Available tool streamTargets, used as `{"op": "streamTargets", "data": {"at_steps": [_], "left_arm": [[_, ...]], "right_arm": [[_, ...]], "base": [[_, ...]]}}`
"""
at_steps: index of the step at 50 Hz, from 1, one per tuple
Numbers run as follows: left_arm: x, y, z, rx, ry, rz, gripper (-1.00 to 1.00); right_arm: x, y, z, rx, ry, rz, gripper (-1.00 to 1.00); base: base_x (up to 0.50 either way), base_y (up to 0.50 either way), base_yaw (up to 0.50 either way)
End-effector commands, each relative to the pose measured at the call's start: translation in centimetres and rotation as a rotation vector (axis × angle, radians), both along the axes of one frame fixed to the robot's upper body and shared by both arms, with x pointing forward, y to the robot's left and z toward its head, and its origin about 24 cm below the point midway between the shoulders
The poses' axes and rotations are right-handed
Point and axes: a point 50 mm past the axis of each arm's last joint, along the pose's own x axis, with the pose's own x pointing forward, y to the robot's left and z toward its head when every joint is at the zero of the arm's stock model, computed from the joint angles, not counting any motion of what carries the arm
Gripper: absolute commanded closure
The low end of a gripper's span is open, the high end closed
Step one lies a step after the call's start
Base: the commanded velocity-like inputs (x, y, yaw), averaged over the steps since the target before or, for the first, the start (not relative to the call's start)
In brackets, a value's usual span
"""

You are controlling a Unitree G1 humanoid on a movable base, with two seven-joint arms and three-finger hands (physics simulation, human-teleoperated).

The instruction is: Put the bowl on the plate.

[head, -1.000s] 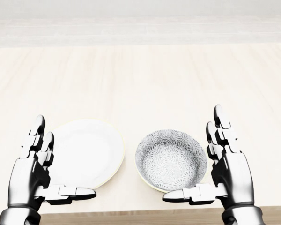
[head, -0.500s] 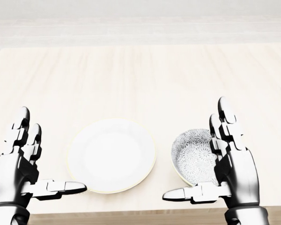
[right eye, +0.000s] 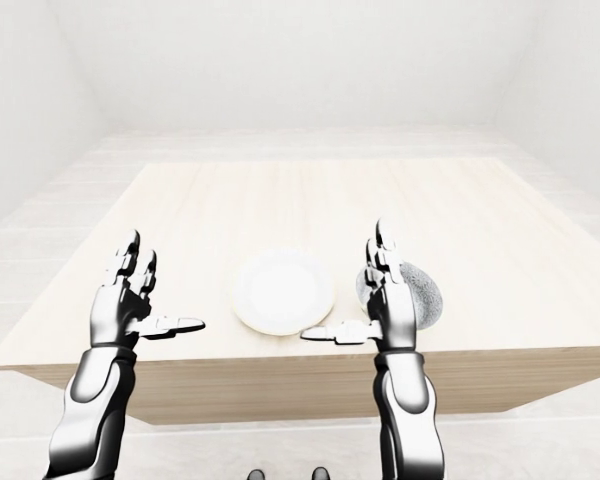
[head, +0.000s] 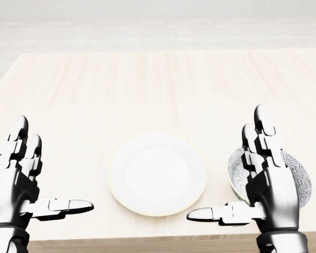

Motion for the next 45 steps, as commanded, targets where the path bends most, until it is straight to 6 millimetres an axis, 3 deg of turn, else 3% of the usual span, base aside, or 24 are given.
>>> {"op": "streamTargets", "data": {"at_steps": [1,19,21,24,27,29,30,32,36,45], "left_arm": [[0.1,-0.2,0.0,0.0,0.0,-0.005,-1.0],[-0.3,-0.2,0.2,-0.003,-0.012,0.001,-1.0],[-0.2,-0.2,-1.2,-0.011,0.05,-0.003,-1.0],[-0.3,-0.2,0.3,-0.002,-0.015,-0.002,-1.0],[-0.3,-0.1,-1.1,-0.011,0.043,-0.004,-1.0],[-0.3,-0.1,-0.9,-0.01,0.036,-0.003,-1.0],[-0.2,0.0,0.1,-0.006,-0.005,-0.002,-1.0],[-0.2,0.0,-0.8,-0.011,0.032,-0.001,-1.0],[-0.2,0.2,-0.3,-0.005,0.011,0.001,-1.0],[-0.7,0.6,0.5,0.03,-0.019,-0.001,-1.0]], "right_arm": [[0.1,-0.7,1.3,0.107,-0.066,-0.06,-1.0],[-2.6,-1.4,5.1,0.123,-0.236,-0.146,-1.0],[-2.9,-1.9,5.5,0.126,-0.258,-0.192,-1.0],[-3.0,-2.2,5.9,0.152,-0.28,-0.188,-1.0],[-2.5,-2.2,5.7,0.142,-0.272,-0.139,-1.0],[-2.4,-2.3,5.6,0.135,-0.264,-0.141,-1.0],[-1.9,-2.1,4.7,0.057,-0.216,-0.12,-1.0],[-1.6,-2.2,4.2,0.022,-0.19,-0.147,-1.0],[-1.4,-2.6,2.6,-0.037,-0.112,-0.162,-1.0],[-1.5,-3.8,2.7,-0.128,-0.101,-0.159,-1.0]], "base": [[0.0,0.0,0.0],[0.0,0.0,0.0],[0.0,0.0,0.0],[0.0,0.0,0.0],[0.0,0.0,0.0],[0.0,0.0,0.0],[0.0,0.0,0.0],[0.0,0.0,0.0],[0.0,0.0,0.0],[0.0,0.0,0.0]]}}
